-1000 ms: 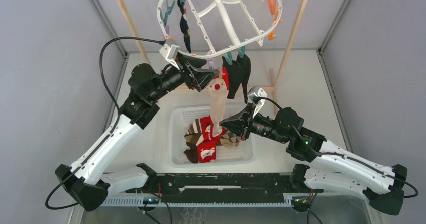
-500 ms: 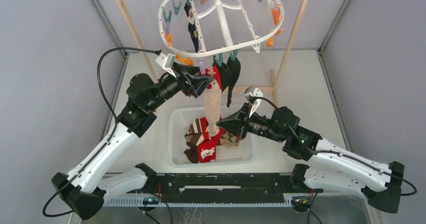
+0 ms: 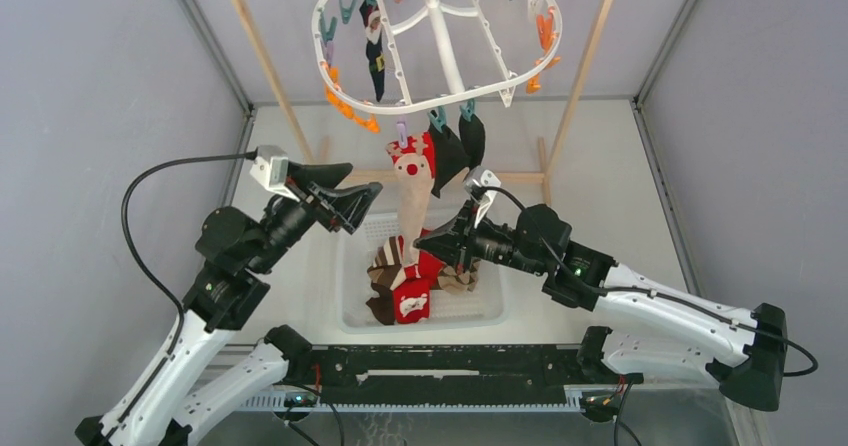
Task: Remove the socks clipped to the hanger
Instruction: Remove the sock from the hanger.
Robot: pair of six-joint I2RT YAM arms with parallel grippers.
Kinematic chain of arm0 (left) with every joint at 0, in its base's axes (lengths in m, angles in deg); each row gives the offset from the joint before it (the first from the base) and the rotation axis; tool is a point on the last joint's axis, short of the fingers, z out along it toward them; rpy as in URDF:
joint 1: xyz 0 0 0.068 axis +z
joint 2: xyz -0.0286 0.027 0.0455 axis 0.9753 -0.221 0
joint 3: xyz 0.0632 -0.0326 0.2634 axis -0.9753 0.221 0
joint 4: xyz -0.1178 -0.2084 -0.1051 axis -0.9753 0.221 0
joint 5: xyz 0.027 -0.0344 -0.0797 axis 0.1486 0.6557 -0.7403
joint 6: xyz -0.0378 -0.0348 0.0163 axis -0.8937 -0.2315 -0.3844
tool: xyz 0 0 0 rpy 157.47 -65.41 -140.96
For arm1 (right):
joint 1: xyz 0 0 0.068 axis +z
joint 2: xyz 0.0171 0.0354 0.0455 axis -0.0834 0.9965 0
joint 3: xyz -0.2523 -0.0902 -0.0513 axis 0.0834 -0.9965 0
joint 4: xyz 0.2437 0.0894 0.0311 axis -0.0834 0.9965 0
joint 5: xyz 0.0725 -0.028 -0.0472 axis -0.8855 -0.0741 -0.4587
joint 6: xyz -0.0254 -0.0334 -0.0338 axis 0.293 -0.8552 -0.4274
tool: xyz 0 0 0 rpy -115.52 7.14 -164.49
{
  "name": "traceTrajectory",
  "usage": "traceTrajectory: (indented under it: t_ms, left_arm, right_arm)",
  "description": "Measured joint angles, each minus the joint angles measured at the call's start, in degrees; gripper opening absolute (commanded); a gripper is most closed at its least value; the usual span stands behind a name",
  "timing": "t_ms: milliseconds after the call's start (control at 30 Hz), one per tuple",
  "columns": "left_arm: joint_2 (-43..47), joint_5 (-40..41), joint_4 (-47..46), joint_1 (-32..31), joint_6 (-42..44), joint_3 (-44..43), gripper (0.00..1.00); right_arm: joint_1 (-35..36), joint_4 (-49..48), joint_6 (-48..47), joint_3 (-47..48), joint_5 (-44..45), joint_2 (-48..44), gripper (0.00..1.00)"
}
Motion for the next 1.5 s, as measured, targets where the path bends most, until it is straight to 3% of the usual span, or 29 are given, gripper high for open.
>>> traceTrajectory:
  t_ms: [400, 867, 967, 1033, 1500]
  left_arm:
    - [6.8, 1.5, 3.3, -3.5, -2.7, 11.9, 0.85]
    - [6.3, 3.5, 4.0, -4.9, -2.2, 12.0, 0.85]
    - [7.6, 4.1, 4.3, -4.9, -2.3, 12.4, 0.88]
    - [8.9, 4.9, 5.0, -5.0, -2.3, 13.2, 0.99]
    - [17.4, 12.7, 12.9, -5.5, -2.8, 13.7, 1.00]
  right_arm:
    - [0.2, -3.7, 1.5, 9.2, -0.4, 8.3, 0.00]
    - [0.8, -2.8, 2.1, 14.0, -2.3, 13.6, 0.00]
    - [0.8, -2.1, 2.1, 14.9, -2.7, 14.2, 0.00]
    - [0.8, -2.0, 2.1, 15.0, -3.0, 14.6, 0.00]
    - [-0.1, -1.7, 2.1, 15.0, -3.0, 17.7, 0.00]
